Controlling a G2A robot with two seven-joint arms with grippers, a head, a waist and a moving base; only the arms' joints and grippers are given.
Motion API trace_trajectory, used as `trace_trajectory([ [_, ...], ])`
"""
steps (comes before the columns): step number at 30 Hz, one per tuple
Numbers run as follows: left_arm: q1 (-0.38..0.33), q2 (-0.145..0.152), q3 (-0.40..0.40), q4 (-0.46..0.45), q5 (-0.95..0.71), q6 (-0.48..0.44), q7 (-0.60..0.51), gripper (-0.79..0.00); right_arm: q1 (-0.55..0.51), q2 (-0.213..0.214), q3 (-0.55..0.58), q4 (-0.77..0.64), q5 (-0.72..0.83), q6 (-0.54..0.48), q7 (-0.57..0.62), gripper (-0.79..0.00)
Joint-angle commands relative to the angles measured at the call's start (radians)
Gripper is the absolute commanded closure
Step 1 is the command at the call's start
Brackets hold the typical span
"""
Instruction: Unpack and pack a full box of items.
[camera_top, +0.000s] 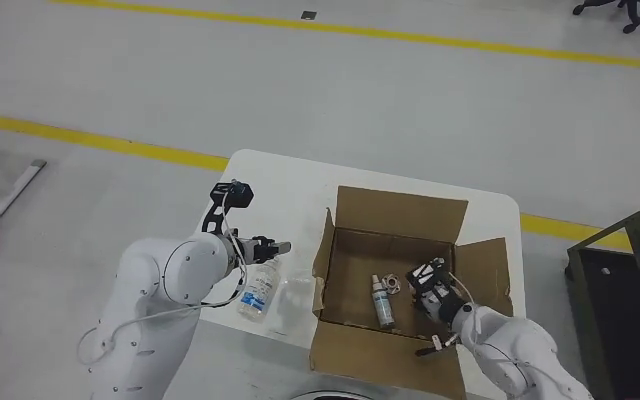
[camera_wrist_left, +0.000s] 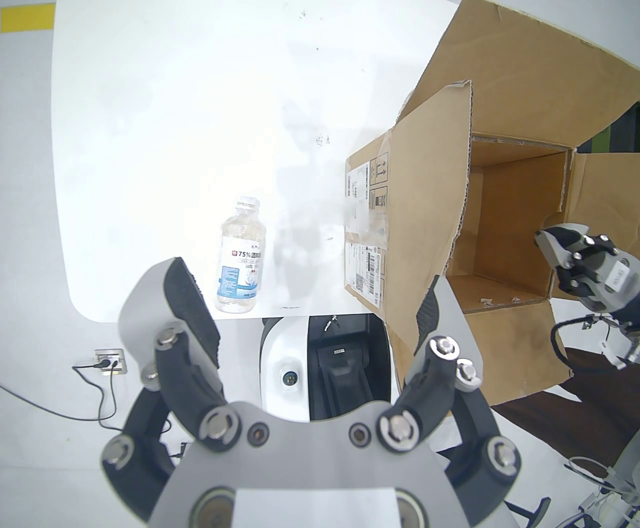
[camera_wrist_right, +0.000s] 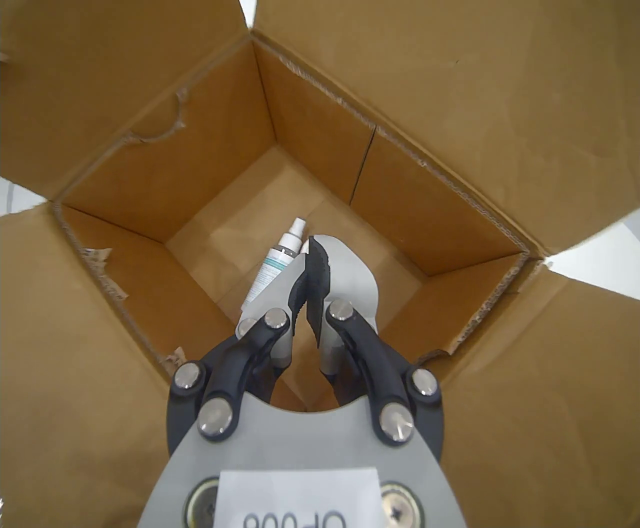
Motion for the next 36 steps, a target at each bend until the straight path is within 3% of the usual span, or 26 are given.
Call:
trace_trajectory([
  [1,0.0,0.0,0.0,0.0,0.0,0.0,0.0,-0.785,0.084,-0.012,-0.1,0.042,-0.062,0.034,0.07,0.0],
  [4,0.0,0.0,0.0,0.0,0.0,0.0,0.0,-0.785,0.164,-0.031,-0.204,0.104,-0.15,0.095,0.131,0.0],
  [7,0.0,0.0,0.0,0.0,0.0,0.0,0.0,-0.785,0.203,-0.05,-0.254,0.144,-0.126,0.172,0.136,0.0],
  [25,0.0,0.0,0.0,0.0,0.0,0.0,0.0,-0.785,0.197,-0.058,-0.254,0.169,-0.101,0.181,0.088,0.0],
  [33,0.0,0.0,0.0,0.0,0.0,0.0,0.0,-0.785,0.182,-0.074,-0.268,0.174,-0.081,0.296,0.158,0.0],
  [35,0.0,0.0,0.0,0.0,0.0,0.0,0.0,-0.785,0.182,-0.077,-0.27,0.181,-0.077,0.32,0.181,-0.175],
  [36,0.0,0.0,0.0,0.0,0.0,0.0,0.0,-0.785,0.183,-0.079,-0.273,0.186,-0.074,0.325,0.19,-0.172],
])
